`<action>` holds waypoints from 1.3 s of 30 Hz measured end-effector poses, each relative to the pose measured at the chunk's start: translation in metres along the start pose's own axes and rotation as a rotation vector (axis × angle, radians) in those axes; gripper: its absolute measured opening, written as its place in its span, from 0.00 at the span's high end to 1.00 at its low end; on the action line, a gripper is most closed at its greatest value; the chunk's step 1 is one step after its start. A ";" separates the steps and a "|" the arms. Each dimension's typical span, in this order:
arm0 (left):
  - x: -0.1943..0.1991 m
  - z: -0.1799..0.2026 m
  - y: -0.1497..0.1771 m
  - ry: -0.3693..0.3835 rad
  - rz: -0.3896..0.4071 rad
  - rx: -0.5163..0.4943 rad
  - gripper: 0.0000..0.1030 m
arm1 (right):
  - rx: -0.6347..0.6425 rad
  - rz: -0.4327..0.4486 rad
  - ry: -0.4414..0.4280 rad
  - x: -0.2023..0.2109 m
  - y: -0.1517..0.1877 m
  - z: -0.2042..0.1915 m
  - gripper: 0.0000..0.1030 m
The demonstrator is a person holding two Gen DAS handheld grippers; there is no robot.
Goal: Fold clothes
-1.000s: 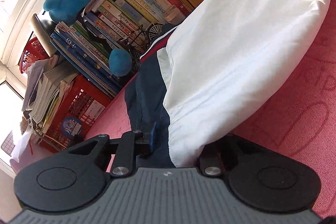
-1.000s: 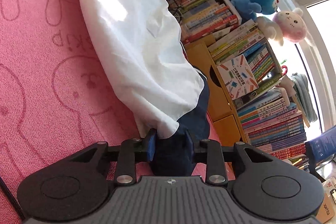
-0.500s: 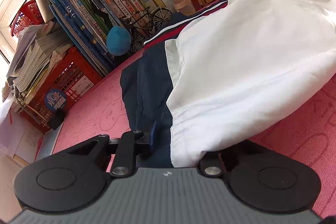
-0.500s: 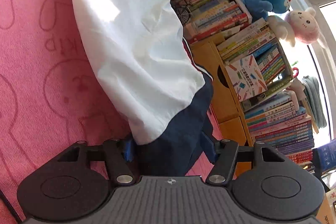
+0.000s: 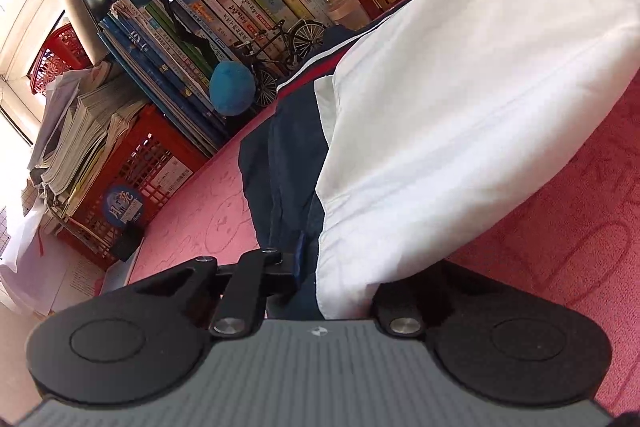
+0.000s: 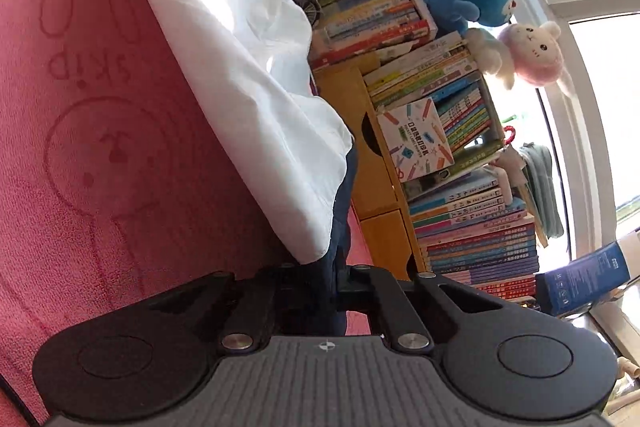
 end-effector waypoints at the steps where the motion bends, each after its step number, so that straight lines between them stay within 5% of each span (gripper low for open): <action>1: 0.007 -0.003 0.000 0.004 0.003 0.004 0.90 | -0.019 -0.004 0.000 0.009 0.000 0.002 0.94; 8: 0.101 0.009 0.010 0.111 0.081 -0.003 0.86 | -0.153 -0.028 0.002 0.068 0.003 0.015 0.94; 11: 0.122 0.027 0.033 0.165 0.076 -0.081 0.65 | -0.227 -0.059 -0.035 0.089 0.012 0.012 0.90; 13: 0.132 0.026 0.041 0.178 0.071 -0.103 0.53 | -0.293 -0.082 -0.114 0.098 0.026 -0.002 0.77; 15: 0.140 0.014 0.043 0.180 0.056 -0.081 0.28 | -0.355 -0.071 -0.162 0.109 0.035 -0.002 0.68; 17: 0.148 0.002 0.044 0.182 0.040 -0.060 0.18 | -0.480 -0.055 -0.216 0.120 0.042 0.015 0.55; 20: 0.158 -0.036 0.034 0.245 0.069 0.119 0.11 | -0.732 -0.010 -0.296 0.131 0.053 0.055 0.32; 23: 0.156 -0.066 0.011 0.299 0.183 0.296 0.02 | -0.903 0.071 -0.213 0.124 0.053 0.097 0.26; 25: 0.144 -0.075 -0.005 0.335 0.239 0.388 0.02 | -0.965 0.100 -0.185 0.098 0.041 0.109 0.30; 26: 0.137 -0.078 -0.012 0.351 0.260 0.429 0.02 | -0.995 0.113 -0.171 0.085 0.035 0.115 0.42; 30: 0.129 -0.074 -0.017 0.386 0.269 0.537 0.02 | -1.000 0.171 -0.336 0.009 -0.012 0.084 0.65; 36: 0.128 -0.051 -0.015 0.369 0.244 0.441 0.02 | -0.872 0.107 -0.478 -0.084 -0.078 0.015 0.70; 39: 0.113 -0.039 -0.036 0.385 0.293 0.376 0.01 | -0.968 0.133 -0.467 -0.107 -0.080 0.010 0.70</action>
Point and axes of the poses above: each gripper's, at about its wrist camera, not at the fingertips, and x roughly against the way its jaws point, z to its right, y to its underside, the point moved 3 cm from there along -x, roughly the way its jaws point, and after that the axes turned 13 degrees about z, right-handed, at the moved point
